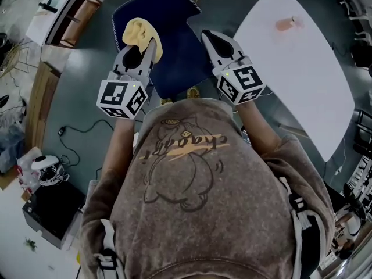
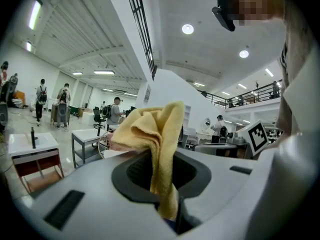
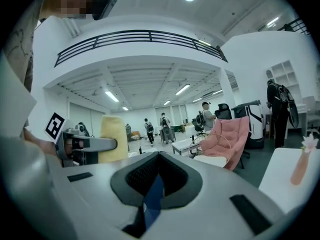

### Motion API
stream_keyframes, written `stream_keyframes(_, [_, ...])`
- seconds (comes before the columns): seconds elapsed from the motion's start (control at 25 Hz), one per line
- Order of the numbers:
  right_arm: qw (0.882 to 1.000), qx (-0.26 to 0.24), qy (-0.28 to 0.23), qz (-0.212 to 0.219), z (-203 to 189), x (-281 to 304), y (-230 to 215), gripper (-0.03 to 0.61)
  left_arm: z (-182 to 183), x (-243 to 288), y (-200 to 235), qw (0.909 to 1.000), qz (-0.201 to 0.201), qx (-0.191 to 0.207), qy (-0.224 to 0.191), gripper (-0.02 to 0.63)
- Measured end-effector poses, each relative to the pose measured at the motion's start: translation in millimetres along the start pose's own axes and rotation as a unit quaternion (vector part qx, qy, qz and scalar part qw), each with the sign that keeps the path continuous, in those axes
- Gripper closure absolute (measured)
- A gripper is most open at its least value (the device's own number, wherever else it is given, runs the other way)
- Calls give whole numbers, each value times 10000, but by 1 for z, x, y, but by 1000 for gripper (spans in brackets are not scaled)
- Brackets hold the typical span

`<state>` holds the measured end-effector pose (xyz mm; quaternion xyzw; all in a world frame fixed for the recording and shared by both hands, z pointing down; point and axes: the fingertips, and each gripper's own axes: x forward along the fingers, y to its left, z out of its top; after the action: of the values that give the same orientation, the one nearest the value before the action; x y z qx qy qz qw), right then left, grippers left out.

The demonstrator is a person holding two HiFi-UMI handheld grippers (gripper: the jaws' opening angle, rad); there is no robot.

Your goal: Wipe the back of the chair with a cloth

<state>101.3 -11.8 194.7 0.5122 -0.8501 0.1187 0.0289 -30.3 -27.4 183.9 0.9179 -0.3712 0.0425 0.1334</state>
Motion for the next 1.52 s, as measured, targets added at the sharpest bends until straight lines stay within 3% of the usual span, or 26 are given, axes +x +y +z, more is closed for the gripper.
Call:
stream_keyframes(0.28, [9998, -179, -49, 112, 5, 0, 21, 554, -2, -37, 13, 9997, 147, 148, -91, 557])
stream_keyframes(0.56, [9984, -337, 141, 429, -4, -7, 14, 553, -17, -50, 23, 9992, 292, 263, -57, 557])
stream_keyframes(1.0, [9998, -51, -1, 189, -29, -15, 19, 554, -55, -55, 14, 9978, 614, 225, -98, 557])
stream_keyframes(1.24, [9995, -175, 39, 264, -45, -12, 25, 554, -72, -52, 17, 9976, 663, 215, 2, 557])
stream_keyframes(1.52, [9997, -130, 46, 220, -49, 2, 26, 554, -70, -50, 26, 9964, 809, 256, -90, 557])
